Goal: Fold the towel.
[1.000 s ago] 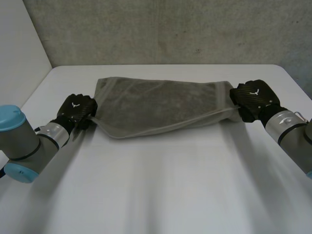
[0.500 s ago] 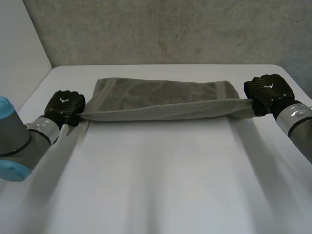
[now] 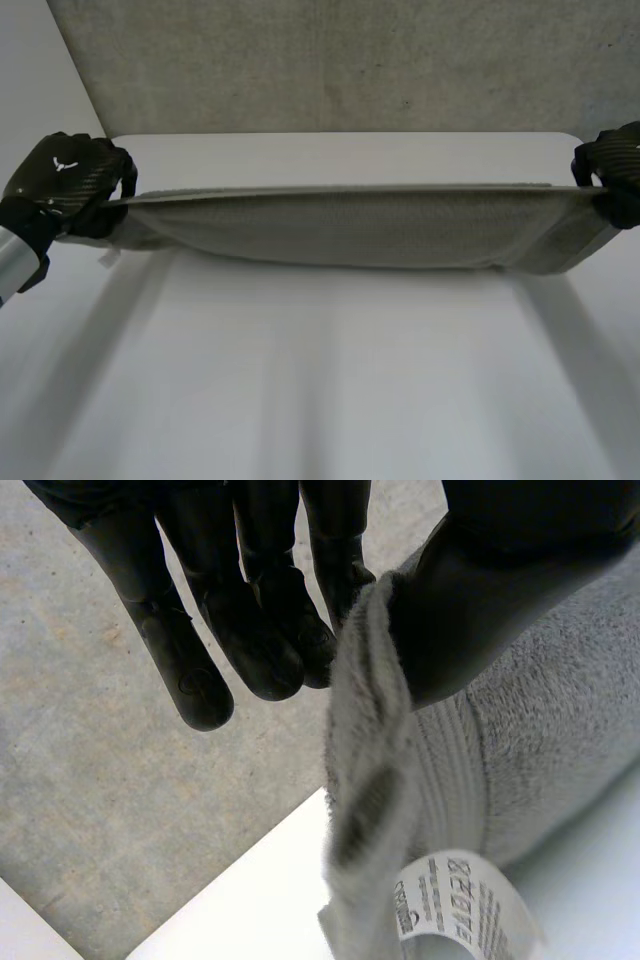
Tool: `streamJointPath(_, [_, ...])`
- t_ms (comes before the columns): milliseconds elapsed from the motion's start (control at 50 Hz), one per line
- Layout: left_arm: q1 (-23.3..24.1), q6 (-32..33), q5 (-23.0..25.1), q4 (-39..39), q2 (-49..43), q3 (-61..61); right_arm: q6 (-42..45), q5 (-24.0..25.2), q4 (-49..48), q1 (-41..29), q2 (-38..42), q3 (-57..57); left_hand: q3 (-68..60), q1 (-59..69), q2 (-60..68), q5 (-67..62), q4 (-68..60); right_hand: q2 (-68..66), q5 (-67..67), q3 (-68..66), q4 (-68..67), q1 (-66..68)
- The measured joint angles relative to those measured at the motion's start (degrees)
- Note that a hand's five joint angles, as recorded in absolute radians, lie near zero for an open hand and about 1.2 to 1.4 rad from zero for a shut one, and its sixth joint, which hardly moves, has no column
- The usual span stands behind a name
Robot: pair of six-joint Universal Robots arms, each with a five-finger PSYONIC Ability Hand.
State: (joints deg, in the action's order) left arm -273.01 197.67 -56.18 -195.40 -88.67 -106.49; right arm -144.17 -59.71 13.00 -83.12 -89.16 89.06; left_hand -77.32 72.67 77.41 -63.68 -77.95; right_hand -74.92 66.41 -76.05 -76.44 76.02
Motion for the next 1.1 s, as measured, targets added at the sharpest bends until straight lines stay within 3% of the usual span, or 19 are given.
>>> streamJointPath(140, [-0.9, -0.1, 2.2, -0.1, -6.5, 4.6, 1.5, 0.8, -0.2, 0.1, 7.5, -6.1, 0.0, 0.0, 0.0, -0.2, 0.0, -1.1, 0.0, 0.0, 0.0, 0.0])
streamJointPath(400, [6.9, -0.3, -2.4, 3.4, -34.7, 32.7, 1.5, -13.2, -0.9, -11.0, 34.5, -30.6, 0.0, 0.0, 0.1, -2.1, 0.0, -1.1, 0.8, 0.0, 0.0, 0.0])
streamJointPath(720, [9.3, -2.0, -8.5, 5.9, -53.0, 54.8, 0.9, -19.0, -2.9, -14.8, 51.2, -49.6, 0.0, 0.0, 0.1, -2.1, 0.0, -1.1, 0.8, 0.0, 0.0, 0.0])
streamJointPath(860, [9.4, -2.2, -10.6, 5.9, -55.8, 57.2, 0.7, -21.1, -5.4, -15.8, 54.1, -52.6, 57.2, -56.0, -58.2, 56.6, 58.0, 56.0, -58.4, 56.0, 55.9, -55.9])
streamJointPath(920, [9.6, -2.9, -11.4, 5.9, -55.9, 57.3, 0.5, -23.0, -6.4, -16.5, 54.2, -52.6, 63.1, -58.4, -63.5, 60.5, 63.3, 61.3, -63.2, 62.0, 62.0, -62.1])
streamJointPath(1100, [9.8, -9.3, -12.6, 6.7, -52.5, 54.8, -4.8, -27.2, -7.6, -18.1, 48.0, -45.5, 63.2, -58.4, -63.8, 60.5, 63.6, 61.2, -63.3, 62.3, 62.1, -63.0])
